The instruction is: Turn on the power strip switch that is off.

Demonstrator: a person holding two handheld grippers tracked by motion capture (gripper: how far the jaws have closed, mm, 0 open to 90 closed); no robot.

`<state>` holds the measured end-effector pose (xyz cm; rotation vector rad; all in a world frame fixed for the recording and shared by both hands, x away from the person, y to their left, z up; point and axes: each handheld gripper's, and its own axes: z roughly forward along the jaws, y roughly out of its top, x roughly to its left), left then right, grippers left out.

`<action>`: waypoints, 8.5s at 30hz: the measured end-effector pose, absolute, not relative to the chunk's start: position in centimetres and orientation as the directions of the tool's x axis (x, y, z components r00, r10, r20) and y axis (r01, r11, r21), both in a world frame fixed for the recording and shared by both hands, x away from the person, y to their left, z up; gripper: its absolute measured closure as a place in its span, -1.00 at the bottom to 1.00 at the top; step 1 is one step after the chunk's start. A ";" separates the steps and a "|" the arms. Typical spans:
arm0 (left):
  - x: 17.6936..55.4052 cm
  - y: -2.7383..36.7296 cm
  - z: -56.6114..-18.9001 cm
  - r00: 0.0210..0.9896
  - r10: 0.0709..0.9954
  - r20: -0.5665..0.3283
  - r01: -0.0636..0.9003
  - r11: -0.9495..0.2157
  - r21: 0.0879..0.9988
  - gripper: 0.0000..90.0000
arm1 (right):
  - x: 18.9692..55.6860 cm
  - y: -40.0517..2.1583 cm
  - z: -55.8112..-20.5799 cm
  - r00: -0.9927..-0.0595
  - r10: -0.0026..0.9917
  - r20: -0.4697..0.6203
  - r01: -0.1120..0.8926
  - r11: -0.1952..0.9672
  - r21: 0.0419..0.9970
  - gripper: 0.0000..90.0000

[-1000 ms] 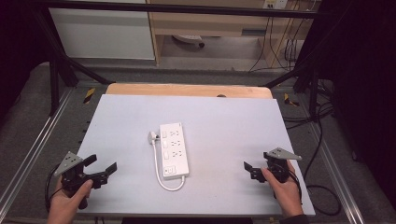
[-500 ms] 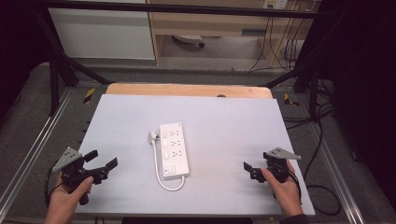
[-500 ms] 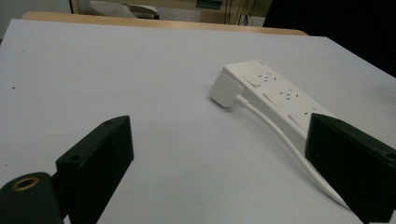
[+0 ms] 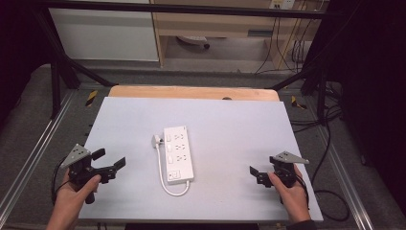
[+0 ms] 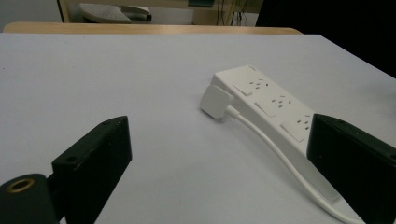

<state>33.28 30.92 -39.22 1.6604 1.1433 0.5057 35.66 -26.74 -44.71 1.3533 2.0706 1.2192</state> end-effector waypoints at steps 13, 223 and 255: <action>34.9 30.0 -38.3 0.471 0.860 -0.196 0.425 -0.027 0.905 -0.86 | 35.7 -26.7 -44.7 -0.466 0.873 0.145 0.551 0.158 0.820 -0.89; 47.3 18.4 -42.4 0.563 0.814 -0.145 0.519 -0.212 0.828 1.00 | 35.8 -27.1 -44.5 -0.477 0.861 0.179 0.556 0.138 0.819 -0.91; 46.2 17.8 -43.4 0.586 0.798 -0.144 0.526 -0.238 0.817 1.00 | 35.8 -27.1 -44.5 -0.477 0.861 0.178 0.556 0.138 0.820 -0.91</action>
